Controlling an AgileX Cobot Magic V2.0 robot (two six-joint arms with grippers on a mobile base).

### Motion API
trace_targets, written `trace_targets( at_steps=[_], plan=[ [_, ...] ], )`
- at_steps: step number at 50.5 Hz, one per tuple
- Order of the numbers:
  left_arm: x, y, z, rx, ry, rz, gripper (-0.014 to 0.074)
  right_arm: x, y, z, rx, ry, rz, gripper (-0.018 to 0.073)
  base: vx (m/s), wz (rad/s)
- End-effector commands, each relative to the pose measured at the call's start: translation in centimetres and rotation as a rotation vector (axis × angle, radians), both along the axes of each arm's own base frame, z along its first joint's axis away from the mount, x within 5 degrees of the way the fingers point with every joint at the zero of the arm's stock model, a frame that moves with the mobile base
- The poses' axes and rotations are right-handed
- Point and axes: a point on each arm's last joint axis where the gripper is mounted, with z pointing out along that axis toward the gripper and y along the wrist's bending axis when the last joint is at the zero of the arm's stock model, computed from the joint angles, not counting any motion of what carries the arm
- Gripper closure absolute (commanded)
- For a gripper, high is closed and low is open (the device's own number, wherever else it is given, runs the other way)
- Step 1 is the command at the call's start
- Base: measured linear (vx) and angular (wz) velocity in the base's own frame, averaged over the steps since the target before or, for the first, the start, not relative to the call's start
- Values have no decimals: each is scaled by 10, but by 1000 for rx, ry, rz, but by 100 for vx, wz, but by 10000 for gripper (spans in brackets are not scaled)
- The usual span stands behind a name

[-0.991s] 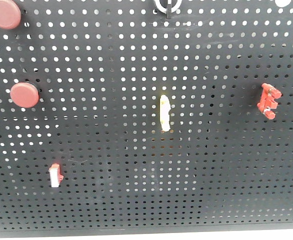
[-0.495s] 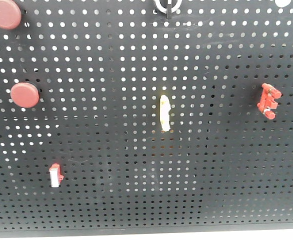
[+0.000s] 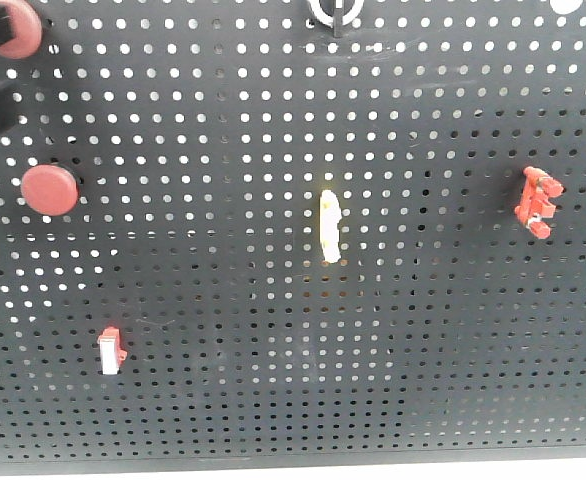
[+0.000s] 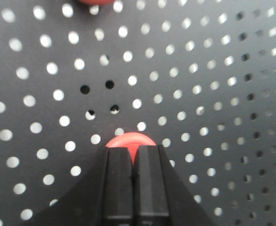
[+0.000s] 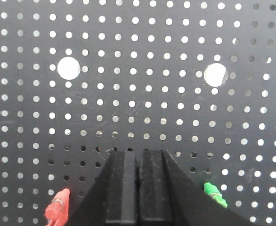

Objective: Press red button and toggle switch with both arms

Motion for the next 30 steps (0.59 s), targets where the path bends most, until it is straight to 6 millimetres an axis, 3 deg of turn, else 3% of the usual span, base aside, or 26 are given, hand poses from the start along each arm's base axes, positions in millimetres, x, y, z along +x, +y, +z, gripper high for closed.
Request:
trace_targets(
  at_steps=[1, 13, 21, 30],
  plan=[
    [4, -4, 10, -47, -65, -21, 595, -5, 0, 18, -4, -116, 3, 559, 0, 0],
    [12, -8, 7, -49, -73, -24, 595, -5, 0, 18, -4, -118, 4, 559, 0, 0],
    [-5, 0, 11, -50, -75, -21, 595, -5, 0, 18, -3, -118, 4, 559, 0, 0],
    [-39, 13, 4, -56, -90, -20, 595, -5, 0, 18, 3, -113, 7, 559, 0, 0]
  ],
)
